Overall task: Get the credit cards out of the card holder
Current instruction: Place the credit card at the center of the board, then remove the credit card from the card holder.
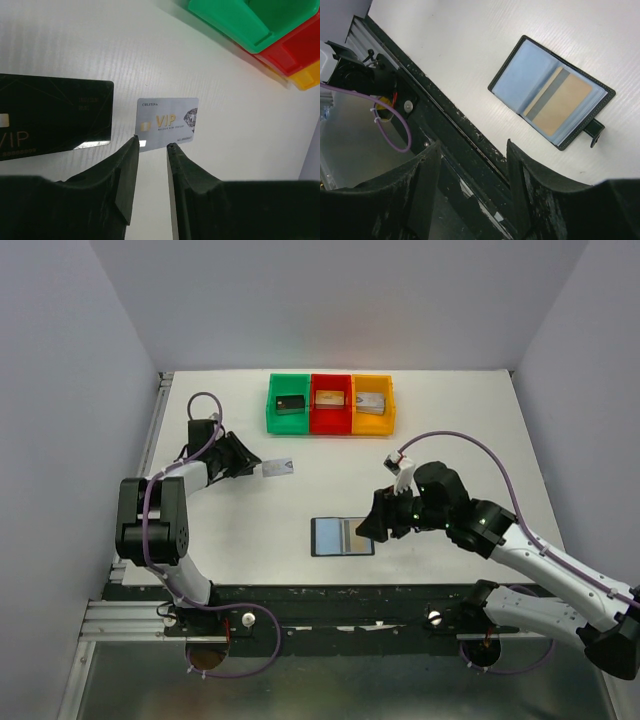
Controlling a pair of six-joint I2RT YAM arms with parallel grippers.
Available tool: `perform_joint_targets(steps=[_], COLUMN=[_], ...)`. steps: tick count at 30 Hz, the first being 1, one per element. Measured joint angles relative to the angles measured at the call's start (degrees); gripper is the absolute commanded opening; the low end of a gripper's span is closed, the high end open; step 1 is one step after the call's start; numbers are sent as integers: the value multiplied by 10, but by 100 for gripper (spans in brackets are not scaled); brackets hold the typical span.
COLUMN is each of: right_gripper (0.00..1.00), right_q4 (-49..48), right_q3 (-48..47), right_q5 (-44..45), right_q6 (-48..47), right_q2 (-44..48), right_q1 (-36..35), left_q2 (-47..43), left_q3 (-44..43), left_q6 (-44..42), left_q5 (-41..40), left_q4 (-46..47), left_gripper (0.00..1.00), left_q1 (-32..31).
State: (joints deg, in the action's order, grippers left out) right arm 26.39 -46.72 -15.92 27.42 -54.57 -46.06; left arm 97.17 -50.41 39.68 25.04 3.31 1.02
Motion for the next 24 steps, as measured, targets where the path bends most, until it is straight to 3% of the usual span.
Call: perform_joint_targets(steps=[7,14,17,19,24], right_gripper=[66,69,69,69,69], right_q4=[3,15,37,47,65], right_q3=[2,23,23,25,34], right_q5=[27,116,155,181,217], right_q6=[9,45,55,60,71], right_q2=[7,6,-18,-41,-94], right_q1=[0,0,0,0,0], left_q2=[-38,-185,-267,-312,-418], left_q3=[-2,28,43,54,121], left_q6=[-7,-17,-26,-27,9], left_q5=[-39,-152,-219,-248,-270], left_q4=[-38,-83,-113,-129,-139], left_gripper=[42,49,60,80,85], left_q1=[8,-37,-113,-163,-231])
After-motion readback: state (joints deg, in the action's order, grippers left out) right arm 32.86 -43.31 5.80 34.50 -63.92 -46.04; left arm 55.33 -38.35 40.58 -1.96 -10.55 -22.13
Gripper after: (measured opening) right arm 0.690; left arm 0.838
